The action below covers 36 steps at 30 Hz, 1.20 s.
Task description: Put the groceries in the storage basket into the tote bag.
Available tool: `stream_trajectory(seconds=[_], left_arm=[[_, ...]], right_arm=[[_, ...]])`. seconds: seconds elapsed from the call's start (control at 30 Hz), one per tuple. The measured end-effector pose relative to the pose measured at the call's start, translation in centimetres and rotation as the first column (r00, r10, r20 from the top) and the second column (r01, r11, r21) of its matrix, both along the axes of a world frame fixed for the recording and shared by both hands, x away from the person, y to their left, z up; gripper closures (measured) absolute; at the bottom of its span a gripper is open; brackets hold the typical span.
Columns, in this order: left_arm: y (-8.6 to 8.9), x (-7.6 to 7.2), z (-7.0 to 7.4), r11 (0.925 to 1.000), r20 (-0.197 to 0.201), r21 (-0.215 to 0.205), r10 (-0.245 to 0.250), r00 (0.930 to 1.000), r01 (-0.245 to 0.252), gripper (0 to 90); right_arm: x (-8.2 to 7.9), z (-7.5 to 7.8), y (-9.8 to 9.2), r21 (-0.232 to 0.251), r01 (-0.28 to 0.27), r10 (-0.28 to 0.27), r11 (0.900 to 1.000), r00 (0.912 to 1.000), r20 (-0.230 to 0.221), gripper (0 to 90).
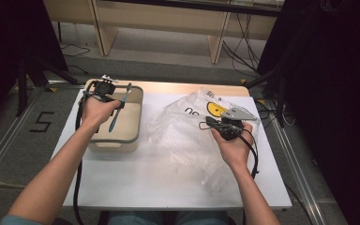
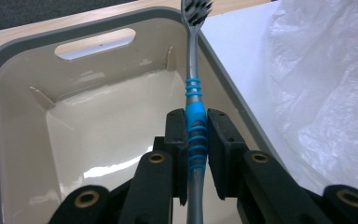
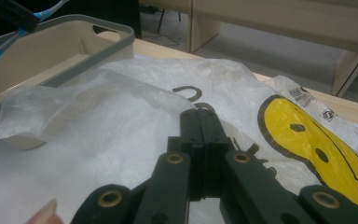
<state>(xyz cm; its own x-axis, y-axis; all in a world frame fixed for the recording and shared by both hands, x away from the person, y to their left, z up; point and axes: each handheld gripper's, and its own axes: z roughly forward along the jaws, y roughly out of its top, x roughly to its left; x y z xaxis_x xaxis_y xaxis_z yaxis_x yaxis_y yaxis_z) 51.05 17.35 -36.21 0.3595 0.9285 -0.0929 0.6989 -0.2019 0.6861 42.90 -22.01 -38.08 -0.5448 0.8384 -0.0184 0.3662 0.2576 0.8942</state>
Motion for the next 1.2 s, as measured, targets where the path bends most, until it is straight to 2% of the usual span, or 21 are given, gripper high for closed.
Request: stream_trajectory(seconds=[0.7,1.2], left_arm=[[-2.2,-2.2,1.1,0.9954,0.03,-0.006,-0.096,0.995,0.096,78.5],[-4.3,-3.8,1.3,0.9867,0.055,0.002,-0.162,0.9852,0.162,78.5]], right_arm=[[0.0,-0.1,0.1,-0.003,-0.002,0.002,1.0,1.0,0.0,90.0],[0.0,-0.1,0.2,-0.005,-0.005,0.005,1.0,1.0,-0.001,90.0]])
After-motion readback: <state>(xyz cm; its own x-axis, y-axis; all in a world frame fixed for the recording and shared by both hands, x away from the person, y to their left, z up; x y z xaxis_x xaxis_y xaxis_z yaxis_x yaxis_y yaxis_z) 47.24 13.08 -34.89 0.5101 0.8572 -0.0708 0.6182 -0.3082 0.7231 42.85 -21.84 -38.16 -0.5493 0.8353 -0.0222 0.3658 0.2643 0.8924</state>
